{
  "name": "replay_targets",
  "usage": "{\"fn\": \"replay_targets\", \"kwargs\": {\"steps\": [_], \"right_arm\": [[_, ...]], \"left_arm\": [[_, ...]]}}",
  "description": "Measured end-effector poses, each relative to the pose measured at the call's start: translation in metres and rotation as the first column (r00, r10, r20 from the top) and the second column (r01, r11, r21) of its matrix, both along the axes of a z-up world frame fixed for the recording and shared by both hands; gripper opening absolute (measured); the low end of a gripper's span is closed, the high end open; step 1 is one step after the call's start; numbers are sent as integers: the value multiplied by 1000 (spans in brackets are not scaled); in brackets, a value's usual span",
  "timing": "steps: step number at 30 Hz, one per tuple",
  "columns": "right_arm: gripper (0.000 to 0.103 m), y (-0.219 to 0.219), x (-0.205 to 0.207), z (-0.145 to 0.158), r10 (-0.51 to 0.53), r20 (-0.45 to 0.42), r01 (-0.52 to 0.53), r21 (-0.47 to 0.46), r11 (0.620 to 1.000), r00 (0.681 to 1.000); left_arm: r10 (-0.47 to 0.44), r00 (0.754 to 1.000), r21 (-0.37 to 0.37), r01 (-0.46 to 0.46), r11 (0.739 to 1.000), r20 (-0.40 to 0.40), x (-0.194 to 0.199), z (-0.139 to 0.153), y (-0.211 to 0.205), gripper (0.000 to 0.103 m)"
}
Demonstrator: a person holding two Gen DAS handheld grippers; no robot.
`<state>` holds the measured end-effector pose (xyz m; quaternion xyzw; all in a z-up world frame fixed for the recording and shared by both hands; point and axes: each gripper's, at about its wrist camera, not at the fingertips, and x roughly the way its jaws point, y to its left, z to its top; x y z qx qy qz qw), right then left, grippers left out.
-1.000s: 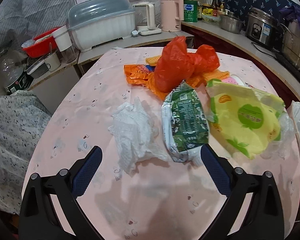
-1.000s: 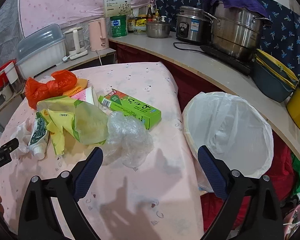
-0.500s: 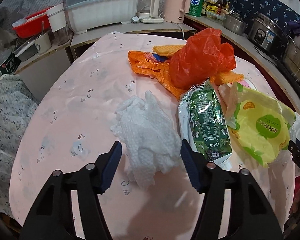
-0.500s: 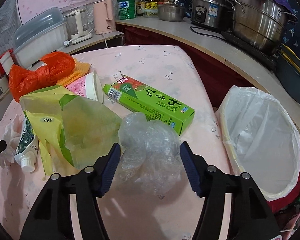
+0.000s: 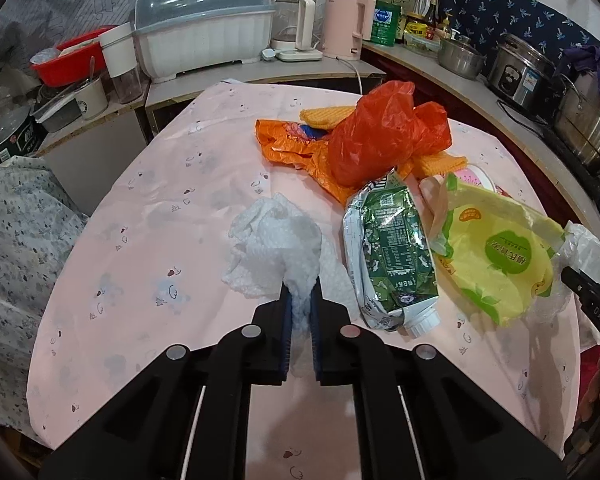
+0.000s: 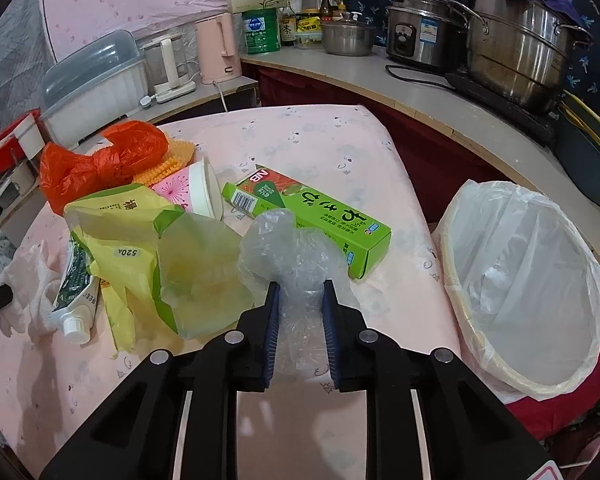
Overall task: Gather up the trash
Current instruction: 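Carry both items to the white bin and open both tools to drop them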
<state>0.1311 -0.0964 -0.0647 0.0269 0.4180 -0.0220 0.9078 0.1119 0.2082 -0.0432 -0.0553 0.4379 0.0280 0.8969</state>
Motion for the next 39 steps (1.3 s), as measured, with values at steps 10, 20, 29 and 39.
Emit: {"fn": "replay_targets", "kwargs": {"steps": [10,20,29,39], "right_arm": [[18,-27,-29,43,-53,110,52,8,999,992],[18,-60,-58,67,-116,168,113,24,993,979],[18,-91,-75,67,-184,175,179,40,983,967],[18,-152,-88,63,-323,176,317,58,947,930]], "left_arm": [[-78,992,-21,81,997,104,-13,50,-43,7],[-261,947,-40,273,961,187,-19,84,-136,7],[-388,905,-69,405,912,176,-22,86,-202,7],[-511,847,-87,525,846,148,-8,77,-268,7]]}}
